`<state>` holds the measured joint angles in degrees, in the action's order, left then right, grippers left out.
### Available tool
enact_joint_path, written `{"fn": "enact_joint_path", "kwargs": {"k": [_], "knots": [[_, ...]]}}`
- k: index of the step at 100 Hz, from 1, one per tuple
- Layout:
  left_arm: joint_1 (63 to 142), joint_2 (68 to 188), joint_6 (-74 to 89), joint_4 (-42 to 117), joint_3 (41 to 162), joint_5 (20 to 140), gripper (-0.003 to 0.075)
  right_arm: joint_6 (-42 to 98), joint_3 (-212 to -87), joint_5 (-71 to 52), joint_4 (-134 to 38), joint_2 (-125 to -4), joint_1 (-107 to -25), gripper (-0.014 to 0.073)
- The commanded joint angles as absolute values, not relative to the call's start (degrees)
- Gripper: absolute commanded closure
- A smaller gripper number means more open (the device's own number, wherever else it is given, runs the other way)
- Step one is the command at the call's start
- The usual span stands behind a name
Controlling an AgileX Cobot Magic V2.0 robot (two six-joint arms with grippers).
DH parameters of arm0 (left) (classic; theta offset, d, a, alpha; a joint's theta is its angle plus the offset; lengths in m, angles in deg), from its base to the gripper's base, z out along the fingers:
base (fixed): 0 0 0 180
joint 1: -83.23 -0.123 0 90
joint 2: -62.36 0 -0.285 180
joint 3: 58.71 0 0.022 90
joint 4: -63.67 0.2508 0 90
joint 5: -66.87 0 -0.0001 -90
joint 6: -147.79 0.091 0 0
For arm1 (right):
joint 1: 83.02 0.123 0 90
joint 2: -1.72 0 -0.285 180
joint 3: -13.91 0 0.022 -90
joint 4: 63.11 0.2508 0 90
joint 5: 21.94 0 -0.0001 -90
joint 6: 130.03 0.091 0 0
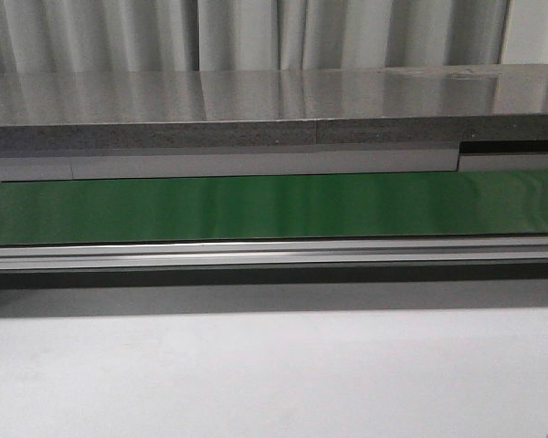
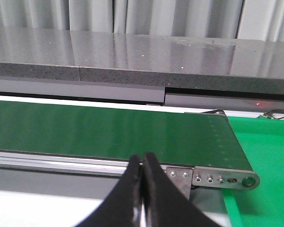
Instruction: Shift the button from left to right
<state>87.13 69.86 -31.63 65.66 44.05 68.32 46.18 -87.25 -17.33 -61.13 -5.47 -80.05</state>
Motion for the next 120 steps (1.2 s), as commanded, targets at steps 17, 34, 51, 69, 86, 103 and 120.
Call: {"fn": "enact_joint_path", "kwargs": {"k": [17,34,51,69,86,103,120], "knots": [[87.67,68.07,-31.82,65.70,42.00,63.13,0.0740,46.12,-88.17,-22.27,-60.87,-4.32,-80.49,0.0662],[87.67,68.07,-31.82,65.70,42.00,63.13,0.0740,46.12,-88.17,-22.27,-60.87,-4.32,-80.49,0.0662],[87.67,68.07,-31.82,64.87,42.67,63.13,0.0740,46.12,-88.17,-22.27,-60.87,-4.32,-80.49,0.0662],[87.67,69.98,-31.82,64.13,47.50,67.17,0.0740,46.12,-88.17,-22.27,-60.87,-4.32,-80.49,0.0662],[87.29,76.97,-31.82,64.05,55.65,73.98,0.0740,46.12,-88.17,-22.27,-60.87,-4.32,-80.49,0.0662],[87.29,87.61,-32.21,64.05,66.40,83.69,0.0740,46.12,-88.17,-22.27,-60.87,-4.32,-80.49,0.0662],[87.29,99.50,-32.21,63.67,78.12,97.27,0.0740,46.12,-88.17,-22.27,-60.87,-4.32,-80.49,0.0662]]}}
